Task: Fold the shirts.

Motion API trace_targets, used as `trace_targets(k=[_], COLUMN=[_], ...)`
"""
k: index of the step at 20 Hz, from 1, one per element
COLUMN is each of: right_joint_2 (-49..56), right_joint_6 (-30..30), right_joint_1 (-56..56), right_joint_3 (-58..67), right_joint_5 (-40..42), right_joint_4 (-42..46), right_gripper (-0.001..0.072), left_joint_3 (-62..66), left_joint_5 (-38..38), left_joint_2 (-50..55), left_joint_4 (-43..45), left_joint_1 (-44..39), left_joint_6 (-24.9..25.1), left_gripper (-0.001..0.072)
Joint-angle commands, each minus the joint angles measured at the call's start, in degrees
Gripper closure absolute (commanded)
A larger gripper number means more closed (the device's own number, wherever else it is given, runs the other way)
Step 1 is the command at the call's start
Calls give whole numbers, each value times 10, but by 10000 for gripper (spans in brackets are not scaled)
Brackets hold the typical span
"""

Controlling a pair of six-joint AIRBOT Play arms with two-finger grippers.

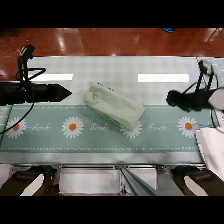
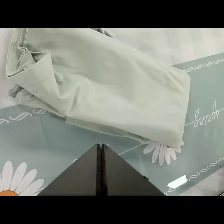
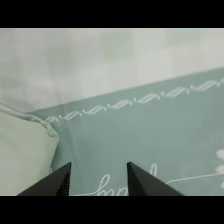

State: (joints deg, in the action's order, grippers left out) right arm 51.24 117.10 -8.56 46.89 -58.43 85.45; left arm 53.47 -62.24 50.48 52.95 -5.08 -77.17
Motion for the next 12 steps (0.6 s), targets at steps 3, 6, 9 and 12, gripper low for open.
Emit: trace_targets(k=[3, 6, 9, 12], right_joint_2=[2, 89, 153, 215], right_joint_6=[-32, -206, -315, -315], right_joint_1=[2, 2, -15, -63], right_joint_3=[-212, -208, -198, -159], right_joint_5=[226, 222, 212, 209], right_joint_4=[-284, -462, -581, -578], right_gripper=[303, 303, 303, 303], left_joint_3=[0, 0, 0, 0], left_joint_5=[3, 3, 3, 3], left_joint_2=[0, 0, 0, 0], left_joint_4=[0, 0, 0, 0], left_joint_1=[0, 0, 0, 0], left_joint_6=[0, 0, 0, -1], left_gripper=[686, 686, 686, 686])
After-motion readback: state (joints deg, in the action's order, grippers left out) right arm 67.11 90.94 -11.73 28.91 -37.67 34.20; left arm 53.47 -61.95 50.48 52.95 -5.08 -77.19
